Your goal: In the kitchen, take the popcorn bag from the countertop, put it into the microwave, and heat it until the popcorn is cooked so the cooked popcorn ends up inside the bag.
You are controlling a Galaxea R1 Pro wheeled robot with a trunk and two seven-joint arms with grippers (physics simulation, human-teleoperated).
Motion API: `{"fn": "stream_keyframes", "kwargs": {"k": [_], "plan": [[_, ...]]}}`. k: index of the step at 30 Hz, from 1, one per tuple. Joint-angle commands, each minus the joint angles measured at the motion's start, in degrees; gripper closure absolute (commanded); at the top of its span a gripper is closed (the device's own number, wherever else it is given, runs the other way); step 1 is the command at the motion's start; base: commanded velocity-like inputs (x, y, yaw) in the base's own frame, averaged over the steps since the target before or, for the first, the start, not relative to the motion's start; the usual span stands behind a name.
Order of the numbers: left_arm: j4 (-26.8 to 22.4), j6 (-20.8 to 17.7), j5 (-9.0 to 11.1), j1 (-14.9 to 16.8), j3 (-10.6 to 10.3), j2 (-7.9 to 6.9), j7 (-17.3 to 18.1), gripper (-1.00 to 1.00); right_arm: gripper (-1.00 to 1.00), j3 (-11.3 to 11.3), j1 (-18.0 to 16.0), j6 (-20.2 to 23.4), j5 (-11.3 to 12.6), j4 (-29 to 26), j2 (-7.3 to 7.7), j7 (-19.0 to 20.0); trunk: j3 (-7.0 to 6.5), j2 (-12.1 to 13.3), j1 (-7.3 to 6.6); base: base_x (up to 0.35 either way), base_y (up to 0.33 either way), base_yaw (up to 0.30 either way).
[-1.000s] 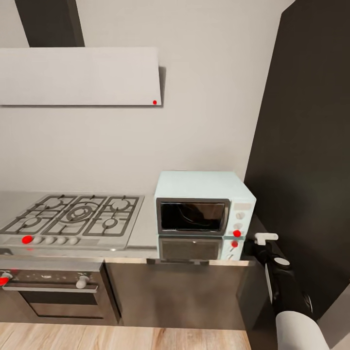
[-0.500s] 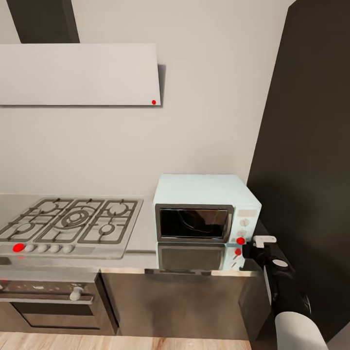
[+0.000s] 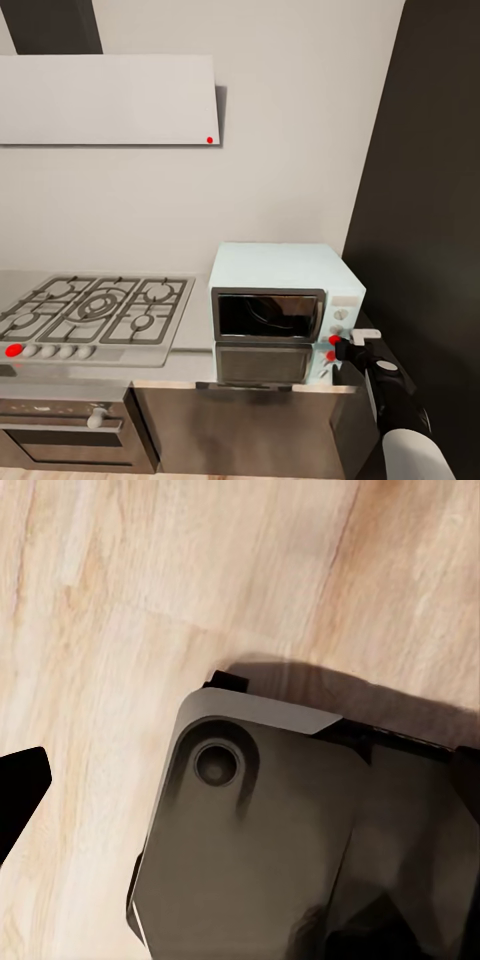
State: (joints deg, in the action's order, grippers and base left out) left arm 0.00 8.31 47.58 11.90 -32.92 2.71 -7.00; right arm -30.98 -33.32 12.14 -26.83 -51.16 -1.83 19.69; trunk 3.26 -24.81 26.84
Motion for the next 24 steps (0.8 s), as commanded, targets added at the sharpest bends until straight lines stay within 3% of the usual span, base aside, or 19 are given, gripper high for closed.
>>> {"fn": "stream_keyframes", "kwargs": {"k": [1,18,24], "plan": [[0.00,0.12,0.32,0.03,-0.48,0.02,-0.22,-1.00,1.00,-0.30,-0.08,0.17,-0.50,-0.06,-0.05,0.53,0.13,-0.12,0.04,0.117,0.000,0.000],[0.00,0.21,0.32,0.01,-0.48,0.09,-0.09,-1.00,1.00,-0.30,-0.08,0.09,-0.67,1.88,0.13,0.64,0.13,-0.12,0.04,0.057,0.000,0.000],[0.00,0.21,0.32,0.04,-0.51,0.16,-0.36,-1.00,1.00,-0.31,-0.08,0.16,-0.86,1.19,0.42,1.09,0.13,-0.12,0.04,-0.298,0.000,0.000]]}}
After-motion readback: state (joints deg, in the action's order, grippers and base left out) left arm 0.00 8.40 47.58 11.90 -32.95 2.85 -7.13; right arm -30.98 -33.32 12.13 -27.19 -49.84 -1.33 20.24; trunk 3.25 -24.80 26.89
